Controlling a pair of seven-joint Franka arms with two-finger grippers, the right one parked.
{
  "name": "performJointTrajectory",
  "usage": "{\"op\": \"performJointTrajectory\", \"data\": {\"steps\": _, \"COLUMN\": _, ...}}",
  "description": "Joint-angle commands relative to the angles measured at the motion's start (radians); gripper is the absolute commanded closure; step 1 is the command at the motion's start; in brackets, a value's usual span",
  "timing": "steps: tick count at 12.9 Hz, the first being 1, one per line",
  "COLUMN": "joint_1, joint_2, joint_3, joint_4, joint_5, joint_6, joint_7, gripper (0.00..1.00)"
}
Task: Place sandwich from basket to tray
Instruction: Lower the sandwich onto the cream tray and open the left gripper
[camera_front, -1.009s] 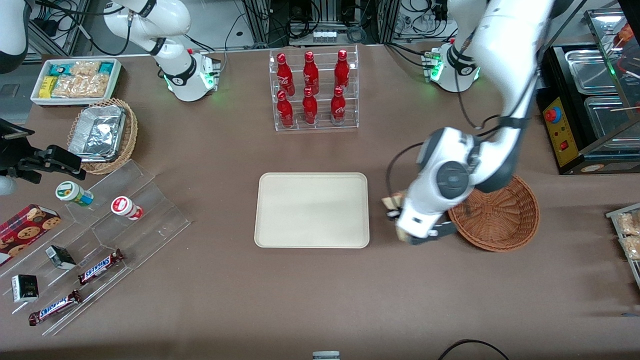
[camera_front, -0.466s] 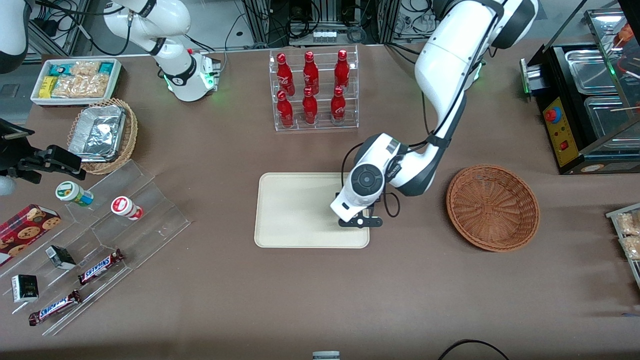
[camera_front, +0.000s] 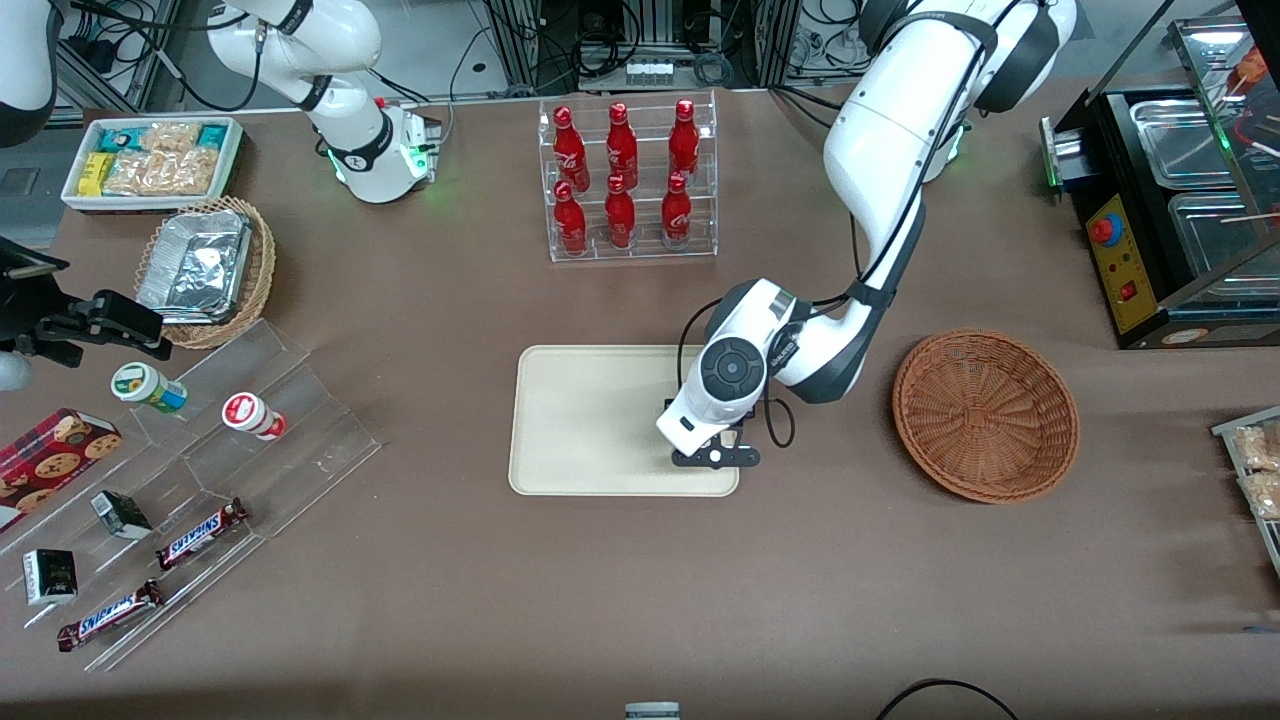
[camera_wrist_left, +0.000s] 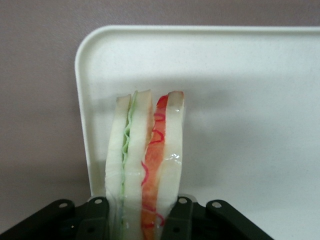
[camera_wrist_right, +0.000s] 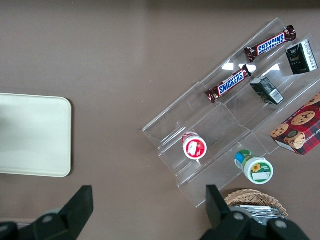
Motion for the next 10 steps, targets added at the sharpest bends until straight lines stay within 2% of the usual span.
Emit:
{"op": "performJointTrajectory", "data": {"steps": 1, "joint_1": -0.036, "joint_2": 0.030, "joint_3": 0.011, "joint_4": 0.039, "joint_5": 0.000, "joint_6": 0.009, "joint_7": 0.007, "gripper": 0.59}}
{"op": "performJointTrajectory", "data": {"steps": 4, "joint_1": -0.038, "joint_2": 0.033, "joint_3": 0.012, "joint_4": 0.046, "joint_5": -0.002, "joint_6": 0.012, "joint_7": 0.005, "gripper": 0.50}}
{"op": "performJointTrajectory", "data": {"steps": 10, "joint_1": -0.038, "joint_2": 0.042, "joint_3": 0.014, "joint_4": 0.050, "joint_5": 0.001, "joint_6": 0.024, "joint_7": 0.002, "gripper": 0.44}}
